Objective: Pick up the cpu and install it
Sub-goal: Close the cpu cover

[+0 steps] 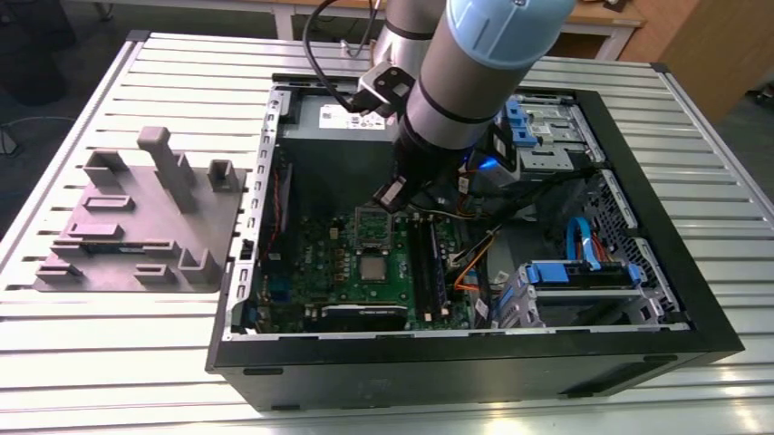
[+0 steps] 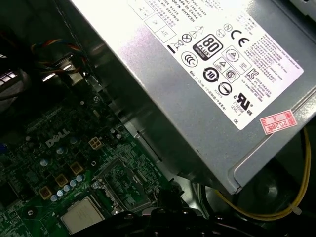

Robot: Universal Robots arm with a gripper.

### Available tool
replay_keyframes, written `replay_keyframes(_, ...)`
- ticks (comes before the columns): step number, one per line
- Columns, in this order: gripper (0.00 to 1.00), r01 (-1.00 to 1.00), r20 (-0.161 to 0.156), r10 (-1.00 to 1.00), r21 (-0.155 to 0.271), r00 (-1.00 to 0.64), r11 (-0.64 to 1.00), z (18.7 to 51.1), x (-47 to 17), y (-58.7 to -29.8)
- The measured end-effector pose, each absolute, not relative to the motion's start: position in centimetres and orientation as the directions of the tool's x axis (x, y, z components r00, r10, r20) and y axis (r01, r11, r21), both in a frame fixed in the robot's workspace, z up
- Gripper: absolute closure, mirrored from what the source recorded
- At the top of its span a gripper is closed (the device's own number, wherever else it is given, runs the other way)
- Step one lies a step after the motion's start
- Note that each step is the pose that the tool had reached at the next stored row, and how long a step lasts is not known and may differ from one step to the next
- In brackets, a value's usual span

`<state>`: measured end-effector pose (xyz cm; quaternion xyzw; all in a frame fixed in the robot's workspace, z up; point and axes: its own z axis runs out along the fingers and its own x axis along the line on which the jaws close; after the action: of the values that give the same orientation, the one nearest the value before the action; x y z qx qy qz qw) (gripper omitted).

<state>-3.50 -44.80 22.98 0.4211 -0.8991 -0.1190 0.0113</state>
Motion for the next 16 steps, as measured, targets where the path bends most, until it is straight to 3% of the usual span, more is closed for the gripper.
replay_keyframes(16,0.9,-0.768,-0.08,-0.774,0.223,-0.628,0.601,23.52,-3.51,-44.79)
